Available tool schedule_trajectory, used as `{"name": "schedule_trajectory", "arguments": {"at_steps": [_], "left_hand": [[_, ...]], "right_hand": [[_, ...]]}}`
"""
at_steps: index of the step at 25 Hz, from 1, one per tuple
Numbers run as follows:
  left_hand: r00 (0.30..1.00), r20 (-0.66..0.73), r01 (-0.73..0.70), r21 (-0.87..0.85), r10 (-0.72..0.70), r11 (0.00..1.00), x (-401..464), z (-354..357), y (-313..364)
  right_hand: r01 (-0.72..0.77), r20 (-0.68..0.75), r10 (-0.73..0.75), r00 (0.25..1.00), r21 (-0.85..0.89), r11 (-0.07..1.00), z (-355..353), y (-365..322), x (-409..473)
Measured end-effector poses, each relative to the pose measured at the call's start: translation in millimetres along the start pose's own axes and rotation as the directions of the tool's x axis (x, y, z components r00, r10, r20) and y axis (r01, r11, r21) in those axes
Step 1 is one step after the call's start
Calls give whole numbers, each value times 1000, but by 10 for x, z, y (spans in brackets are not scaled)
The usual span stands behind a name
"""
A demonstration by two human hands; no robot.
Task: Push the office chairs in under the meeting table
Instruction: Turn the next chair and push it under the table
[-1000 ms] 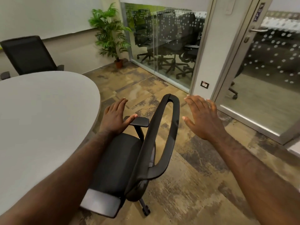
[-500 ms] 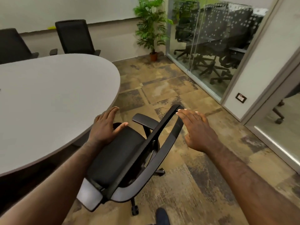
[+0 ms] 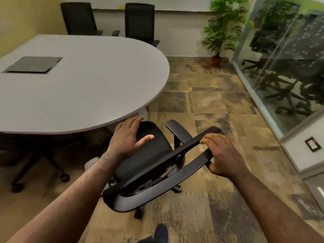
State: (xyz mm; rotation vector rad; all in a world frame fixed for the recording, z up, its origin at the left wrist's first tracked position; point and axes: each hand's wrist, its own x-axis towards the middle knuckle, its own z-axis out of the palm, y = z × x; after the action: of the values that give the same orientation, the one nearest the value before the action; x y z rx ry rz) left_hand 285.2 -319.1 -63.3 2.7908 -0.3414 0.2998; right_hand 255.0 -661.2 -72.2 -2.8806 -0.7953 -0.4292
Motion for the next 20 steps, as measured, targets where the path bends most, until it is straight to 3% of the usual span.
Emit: {"name": "schedule_trajectory", "arguments": {"at_steps": [5,12,15,17,20], "left_hand": [[993,-21,114,-38,-115,993,-469,-205,406],[980,0,196,-54,-197,979,-1171,-193,1246],[935,97,330,114,-341,937,-1358,-17,1431],[891,69,419,252,-448,872,-1365,34,1467],[819,66,523,321,-570,790,-1266,7,1411]], "right_hand": [[188,3,-188,982,6,982,113,108,98],[333,195,-321,927,-32,942,52,151,249],[359,302,-340,891,-8,933,-2,162,316],[391,352,-358,865,-25,920,-66,154,369],[396,361,-359,861,-32,917,-98,120,398]]}}
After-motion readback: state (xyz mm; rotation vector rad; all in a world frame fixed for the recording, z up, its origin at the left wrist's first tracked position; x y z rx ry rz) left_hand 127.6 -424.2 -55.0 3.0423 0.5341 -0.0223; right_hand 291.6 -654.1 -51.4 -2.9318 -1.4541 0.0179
